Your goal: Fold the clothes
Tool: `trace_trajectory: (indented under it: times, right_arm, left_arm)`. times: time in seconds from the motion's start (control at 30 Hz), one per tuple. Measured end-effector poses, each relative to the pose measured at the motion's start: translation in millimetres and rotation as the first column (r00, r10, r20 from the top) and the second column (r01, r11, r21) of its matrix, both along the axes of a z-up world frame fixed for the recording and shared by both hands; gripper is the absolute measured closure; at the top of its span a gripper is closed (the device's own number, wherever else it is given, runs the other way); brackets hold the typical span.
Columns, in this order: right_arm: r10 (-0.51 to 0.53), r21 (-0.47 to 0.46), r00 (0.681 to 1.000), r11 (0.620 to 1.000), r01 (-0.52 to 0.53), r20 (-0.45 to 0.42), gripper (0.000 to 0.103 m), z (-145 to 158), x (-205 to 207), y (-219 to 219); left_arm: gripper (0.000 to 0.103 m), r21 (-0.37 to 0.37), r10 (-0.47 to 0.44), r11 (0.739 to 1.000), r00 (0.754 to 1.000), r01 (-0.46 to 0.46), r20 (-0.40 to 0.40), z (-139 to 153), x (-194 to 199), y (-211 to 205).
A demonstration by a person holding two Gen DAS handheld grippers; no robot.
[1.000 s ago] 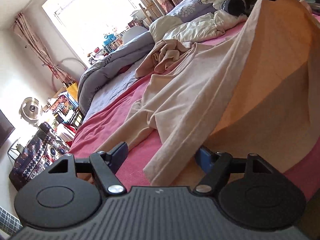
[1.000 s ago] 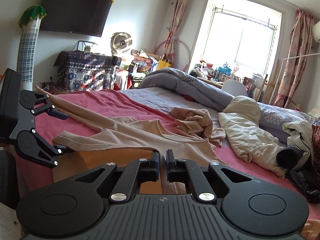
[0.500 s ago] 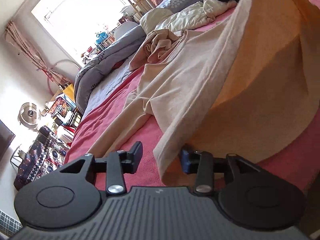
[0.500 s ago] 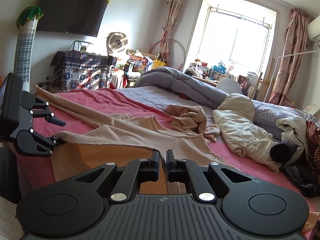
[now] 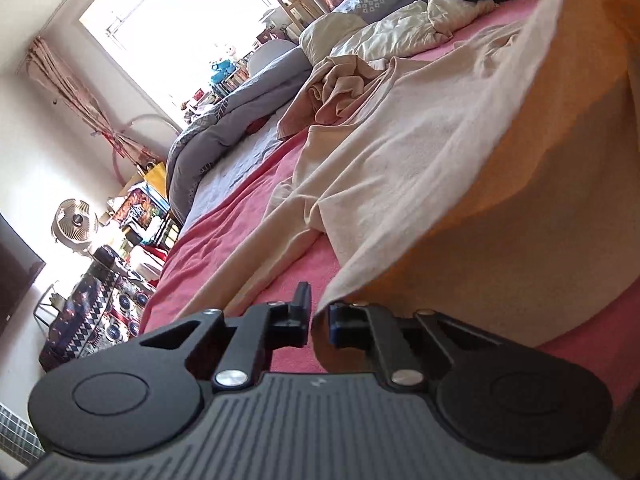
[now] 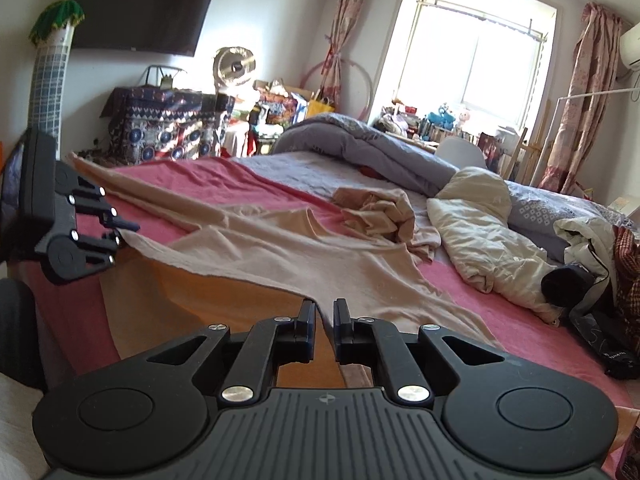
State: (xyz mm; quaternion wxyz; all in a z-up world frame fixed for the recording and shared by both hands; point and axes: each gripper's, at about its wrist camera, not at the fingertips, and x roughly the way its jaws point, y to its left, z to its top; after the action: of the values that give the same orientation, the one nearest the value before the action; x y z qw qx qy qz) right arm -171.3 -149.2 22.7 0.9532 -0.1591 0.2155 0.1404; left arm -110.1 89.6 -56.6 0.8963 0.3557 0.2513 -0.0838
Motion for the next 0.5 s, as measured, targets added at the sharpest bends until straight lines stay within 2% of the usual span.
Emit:
trace_trajectory:
  times: [0.17, 0.23, 0.27, 0.33, 0.4, 0.5]
  right_arm:
    - [-0.07, -0.14, 0.994, 0.988, 0.057, -0.085, 0.092, -43, 1, 6]
    - [-0.1, -0.202, 0.991, 0.976, 0.08, -0.091, 0.09, -59, 1, 7]
    - [-0.115, -0.232, 0.989, 0.968, 0.092, -0.089, 0.084, -67, 1, 8]
    - [-0.14, -0.252, 0.987, 0.961, 0.117, -0.075, 0.066, -74, 2, 10]
    - [-0.15, -0.271, 0.987, 0.954, 0.13, -0.054, 0.045, -81, 3, 12]
    - [-0.153, -0.312, 0.988, 0.94, 0.138, -0.024, 0.044, -89, 2, 15]
  left_arm:
    - [0.097, -0.069, 0.033, 0.997, 0.999, -0.033, -0.012, 7, -4, 8]
    - [0.097, -0.11, 0.06, 0.992, 0.998, -0.062, -0.022, 11, -4, 14]
    - [0.097, -0.133, 0.073, 0.988, 0.997, -0.076, -0.024, 14, -4, 17]
    - [0.097, -0.166, 0.087, 0.982, 0.996, -0.091, -0.032, 20, -4, 22]
    - [0.097, -0.181, 0.098, 0.978, 0.995, -0.102, -0.03, 24, -5, 25]
    - [0.097, -0.181, 0.111, 0.977, 0.993, -0.116, -0.036, 24, -5, 29]
